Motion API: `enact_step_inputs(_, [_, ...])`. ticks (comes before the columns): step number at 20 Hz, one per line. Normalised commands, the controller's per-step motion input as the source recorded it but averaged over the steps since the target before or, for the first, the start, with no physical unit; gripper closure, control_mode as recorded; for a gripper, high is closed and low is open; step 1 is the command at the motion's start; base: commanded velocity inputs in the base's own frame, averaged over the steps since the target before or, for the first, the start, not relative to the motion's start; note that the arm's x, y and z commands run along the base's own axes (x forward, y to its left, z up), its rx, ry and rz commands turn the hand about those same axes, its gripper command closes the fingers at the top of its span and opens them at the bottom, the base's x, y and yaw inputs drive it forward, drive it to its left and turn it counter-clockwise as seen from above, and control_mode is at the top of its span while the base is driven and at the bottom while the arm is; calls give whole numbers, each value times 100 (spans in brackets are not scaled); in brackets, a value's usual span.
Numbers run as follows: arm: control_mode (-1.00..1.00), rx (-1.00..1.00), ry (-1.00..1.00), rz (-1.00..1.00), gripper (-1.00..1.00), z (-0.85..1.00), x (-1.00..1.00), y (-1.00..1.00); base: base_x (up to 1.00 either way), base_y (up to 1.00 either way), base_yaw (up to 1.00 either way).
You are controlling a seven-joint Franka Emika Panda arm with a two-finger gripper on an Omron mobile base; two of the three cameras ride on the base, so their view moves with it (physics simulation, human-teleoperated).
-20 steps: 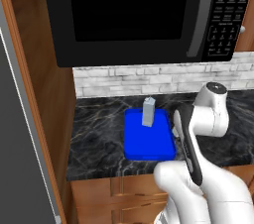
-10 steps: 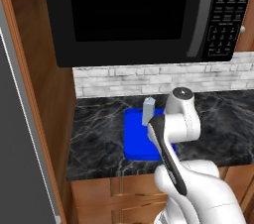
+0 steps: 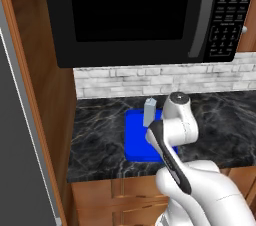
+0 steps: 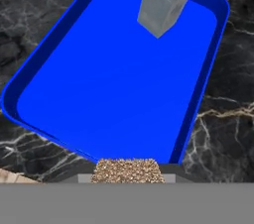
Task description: Take out the milk from the fridge and place it on the tray on the counter. Then take the sugar cube near the tray and place it in the tray.
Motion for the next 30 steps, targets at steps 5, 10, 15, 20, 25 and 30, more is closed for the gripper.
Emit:
enact_step_inputs(5, [-100, 2, 0, 0, 100, -40, 37, 0, 0, 0, 0])
enact_step_inputs(10, [-100, 0, 1, 0, 100, -34, 36, 2, 0, 0, 0])
enact_step_inputs(15, [-100, 0, 4, 0, 100, -34, 13, 2, 0, 0, 0])
enact_step_inputs(20, [-100, 0, 2, 0, 100, -38, 1, 0, 0, 0, 0])
enact_step_inputs(25, [-100, 0, 1, 0, 100, -36, 4, 0, 0, 0, 0])
enact_step_inputs(30, [-100, 0, 0, 0, 100, -37, 1, 0, 0, 0, 0])
